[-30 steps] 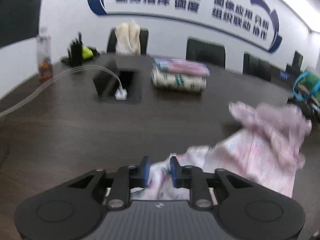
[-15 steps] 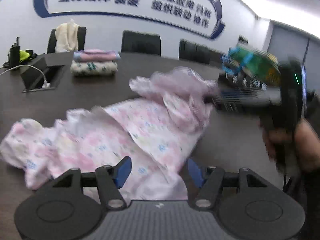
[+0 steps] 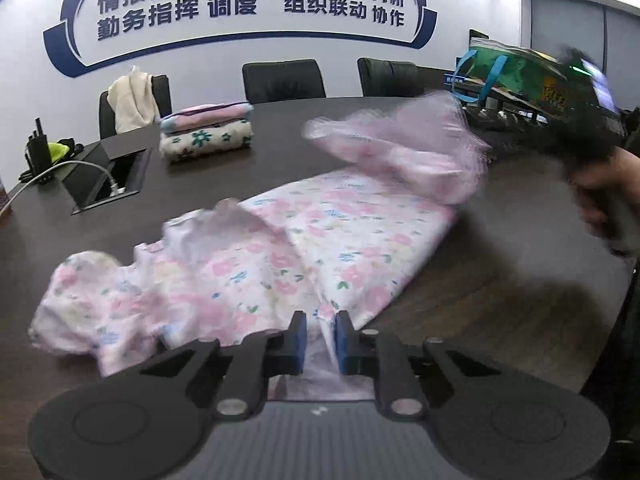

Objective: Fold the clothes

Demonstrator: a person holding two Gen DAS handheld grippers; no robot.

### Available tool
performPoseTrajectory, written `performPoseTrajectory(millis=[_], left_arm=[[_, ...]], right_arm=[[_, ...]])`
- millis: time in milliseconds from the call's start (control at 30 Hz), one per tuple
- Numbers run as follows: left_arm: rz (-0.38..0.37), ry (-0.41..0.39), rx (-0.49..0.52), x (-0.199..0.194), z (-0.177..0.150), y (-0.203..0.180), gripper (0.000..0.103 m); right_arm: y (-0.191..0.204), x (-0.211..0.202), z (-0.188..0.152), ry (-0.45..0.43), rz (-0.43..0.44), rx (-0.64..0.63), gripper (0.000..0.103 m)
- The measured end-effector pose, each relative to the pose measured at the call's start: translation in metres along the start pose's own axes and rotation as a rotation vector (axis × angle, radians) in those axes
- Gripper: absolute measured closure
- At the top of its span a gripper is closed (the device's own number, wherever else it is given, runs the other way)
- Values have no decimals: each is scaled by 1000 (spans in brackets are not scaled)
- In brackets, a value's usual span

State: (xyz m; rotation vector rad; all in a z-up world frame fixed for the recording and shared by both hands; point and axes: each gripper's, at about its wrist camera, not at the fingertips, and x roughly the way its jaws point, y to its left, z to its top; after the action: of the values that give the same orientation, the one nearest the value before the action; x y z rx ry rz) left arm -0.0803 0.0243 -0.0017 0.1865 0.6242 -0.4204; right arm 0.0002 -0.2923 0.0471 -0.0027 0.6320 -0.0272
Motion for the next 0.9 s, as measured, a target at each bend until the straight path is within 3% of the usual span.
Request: performPoseTrajectory(millis=[133, 200, 233, 300, 333, 400, 433, 500, 533, 733, 833, 900], left_arm=[[35, 14, 67, -7, -1, 14, 89], [64, 29, 89, -10, 0, 21, 88], [81, 39, 90, -11, 1, 25, 86], [65, 50, 55, -22, 4, 34, 82], [49, 32, 19, -32, 7, 38, 78], [26, -44, -17, -51, 15, 37, 66], [16, -83, -33, -60, 19, 35, 64], [9, -75, -56, -46, 27, 34, 48], [6, -66, -67, -38, 31, 33, 47], [-11, -13, -135, 14, 55, 30, 46], [-19, 13, -169, 40, 67, 28, 46], [-31, 32, -188, 47, 65, 31, 47]], right_arm=[[-33, -36, -41, 62, 83, 173, 99], [-46, -54, -62, 93, 127, 241, 93], [-51, -61, -68, 93, 102, 243, 92], [-62, -77, -74, 75, 35, 250, 79], [-66, -87, -72, 40, 9, 253, 70], [-68, -107, -63, -57, -22, 244, 69], [-64, -114, -57, -105, 3, 229, 69], [-50, -126, -44, -195, 90, 196, 66], [-40, -126, -37, -218, 145, 177, 61], [30, -66, -9, -149, 392, 28, 61], [48, -17, -6, -41, 414, 12, 61], [54, 0, -6, -18, 362, -6, 61]])
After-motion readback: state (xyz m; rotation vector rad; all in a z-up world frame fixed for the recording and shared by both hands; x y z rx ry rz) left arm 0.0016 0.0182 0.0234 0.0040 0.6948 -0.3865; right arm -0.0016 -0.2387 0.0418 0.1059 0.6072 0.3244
